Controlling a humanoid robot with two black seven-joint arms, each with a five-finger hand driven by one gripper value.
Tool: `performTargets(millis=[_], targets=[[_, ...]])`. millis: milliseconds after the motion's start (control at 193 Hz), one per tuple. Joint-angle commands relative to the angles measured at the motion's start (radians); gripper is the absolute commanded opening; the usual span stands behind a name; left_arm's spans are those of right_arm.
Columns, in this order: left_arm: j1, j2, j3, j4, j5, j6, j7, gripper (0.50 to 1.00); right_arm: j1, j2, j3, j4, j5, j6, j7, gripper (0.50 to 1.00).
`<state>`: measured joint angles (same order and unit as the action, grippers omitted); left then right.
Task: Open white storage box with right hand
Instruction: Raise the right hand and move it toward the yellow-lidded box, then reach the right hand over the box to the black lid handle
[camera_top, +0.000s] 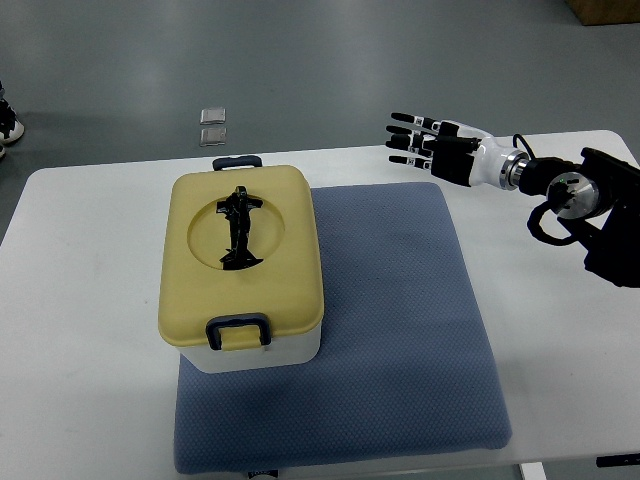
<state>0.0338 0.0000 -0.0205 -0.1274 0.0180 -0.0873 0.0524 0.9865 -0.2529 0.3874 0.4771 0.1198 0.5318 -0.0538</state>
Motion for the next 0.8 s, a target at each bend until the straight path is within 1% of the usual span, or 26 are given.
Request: performTargets(millis=[0, 161, 202, 306, 400, 535, 638, 794], targets=[[-0.003, 0.000, 0.001, 0.002, -0.001, 0.000, 0.000, 1.000, 0.004, 0.000, -0.001, 0.000, -0.002, 0.005, 0.000, 0.928], [-0.002, 0.000, -0.004, 0.000, -0.001, 0.000, 0.000, 1.000, 0.024, -0.009, -0.004, 0.021, -0.037, 0.014, 0.008, 0.928], [-0.002, 0.000, -0.004, -0.001, -0.001, 0.000, 0.000, 1.000, 0.027, -0.013, -0.002, 0.031, -0.074, 0.013, 0.031, 0.928], [-0.002, 0.000, -0.001, 0.000, -0.001, 0.000, 0.000, 1.000, 0.031, -0.026, -0.002, 0.034, -0.167, 0.013, 0.115, 0.928], [-0.002, 0.000, 0.001, 0.002, -0.001, 0.000, 0.000, 1.000, 0.038, -0.031, 0.005, 0.034, -0.221, 0.013, 0.160, 0.928], [-0.002, 0.000, -0.003, 0.000, -0.001, 0.000, 0.000, 1.000, 0.061, -0.046, 0.001, 0.037, -0.241, 0.008, 0.167, 0.928], [-0.002, 0.000, -0.003, 0.000, -0.001, 0.000, 0.000, 1.000, 0.090, -0.062, 0.005, 0.037, -0.328, -0.001, 0.172, 0.928], [-0.002, 0.000, -0.001, 0.000, -0.001, 0.000, 0.000, 1.000, 0.152, -0.100, 0.004, 0.044, -0.436, 0.013, 0.226, 0.928]])
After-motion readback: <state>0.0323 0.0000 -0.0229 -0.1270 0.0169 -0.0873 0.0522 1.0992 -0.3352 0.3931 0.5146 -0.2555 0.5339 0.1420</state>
